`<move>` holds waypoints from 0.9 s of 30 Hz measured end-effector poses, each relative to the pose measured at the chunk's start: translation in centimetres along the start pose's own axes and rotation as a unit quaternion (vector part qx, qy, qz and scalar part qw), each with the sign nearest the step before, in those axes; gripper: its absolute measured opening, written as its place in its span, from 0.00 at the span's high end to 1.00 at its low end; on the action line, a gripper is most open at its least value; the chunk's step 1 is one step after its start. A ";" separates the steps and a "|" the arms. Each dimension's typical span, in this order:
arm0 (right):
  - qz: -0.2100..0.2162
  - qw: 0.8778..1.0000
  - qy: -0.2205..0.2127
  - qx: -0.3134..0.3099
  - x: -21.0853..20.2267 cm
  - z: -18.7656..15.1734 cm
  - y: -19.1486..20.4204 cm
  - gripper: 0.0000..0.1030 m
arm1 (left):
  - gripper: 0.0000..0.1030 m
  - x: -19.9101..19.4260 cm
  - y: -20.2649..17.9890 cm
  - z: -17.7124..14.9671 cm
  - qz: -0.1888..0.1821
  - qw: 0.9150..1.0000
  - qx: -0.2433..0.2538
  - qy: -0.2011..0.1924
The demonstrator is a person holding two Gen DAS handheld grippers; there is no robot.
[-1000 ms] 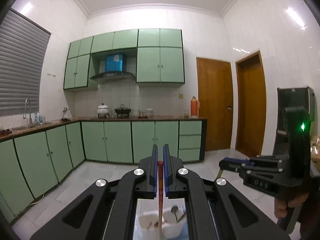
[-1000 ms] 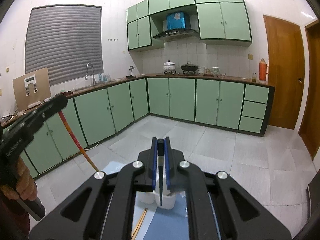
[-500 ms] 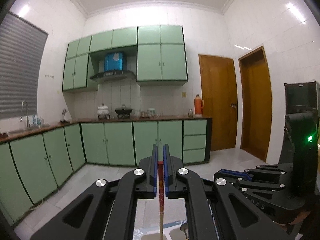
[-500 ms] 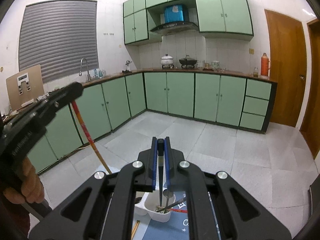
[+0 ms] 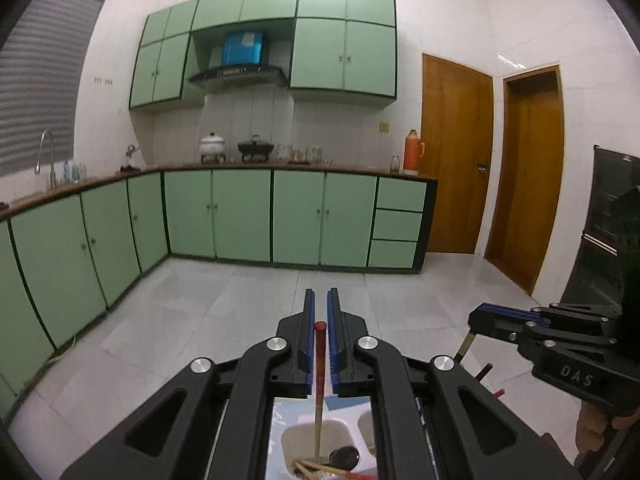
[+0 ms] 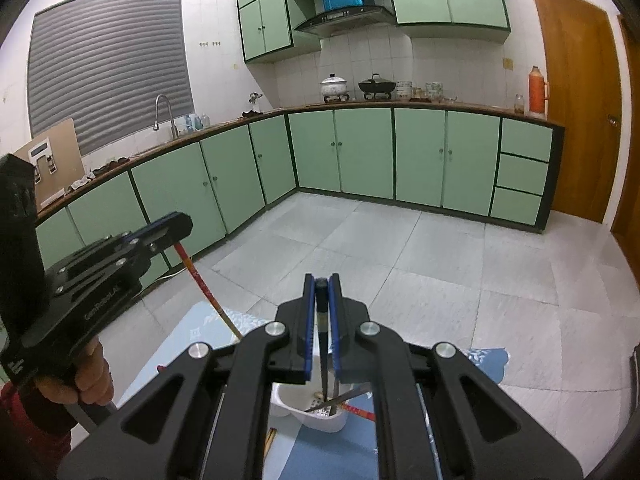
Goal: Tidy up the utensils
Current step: 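Drop both chopsticks into the white holder and open both tools, then move both open tools back to the two plain wooden chopsticks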
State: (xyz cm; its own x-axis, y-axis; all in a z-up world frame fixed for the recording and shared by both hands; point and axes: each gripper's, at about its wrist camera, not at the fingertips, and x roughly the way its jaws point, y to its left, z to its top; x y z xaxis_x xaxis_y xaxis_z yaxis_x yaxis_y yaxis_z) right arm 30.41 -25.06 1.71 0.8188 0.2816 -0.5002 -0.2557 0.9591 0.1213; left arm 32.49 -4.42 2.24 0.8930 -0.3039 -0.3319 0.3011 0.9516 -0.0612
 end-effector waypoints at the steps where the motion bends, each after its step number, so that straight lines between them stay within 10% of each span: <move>1: -0.002 1.000 0.000 0.001 -0.1 -0.1 0.0 0.91 | 0.88 -0.1 0.2 -0.2 0.002 1.000 -0.002 0.002; 6: -0.008 1.000 -0.015 0.008 -1.5 0.1 -0.2 0.80 | 0.64 -1.6 0.8 0.1 0.010 1.000 -0.013 -0.008; 17: -0.046 0.995 -0.083 0.027 -9.1 -3.5 0.0 0.17 | 0.19 -9.5 0.3 -0.9 0.029 0.998 -0.011 -0.059; 27: -0.081 0.993 -0.077 0.041 -12.4 -11.1 1.1 0.06 | 0.08 -15.1 -1.0 -8.5 0.050 0.998 0.001 -0.027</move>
State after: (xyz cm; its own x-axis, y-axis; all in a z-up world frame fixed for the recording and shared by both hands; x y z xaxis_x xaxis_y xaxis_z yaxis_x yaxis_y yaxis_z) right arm 14.28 -27.81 -1.52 0.9159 0.1185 -0.3835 -0.0764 0.9894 0.1232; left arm 15.82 -0.43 -0.70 0.9353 -0.2087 -0.2859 0.2096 0.9774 -0.0277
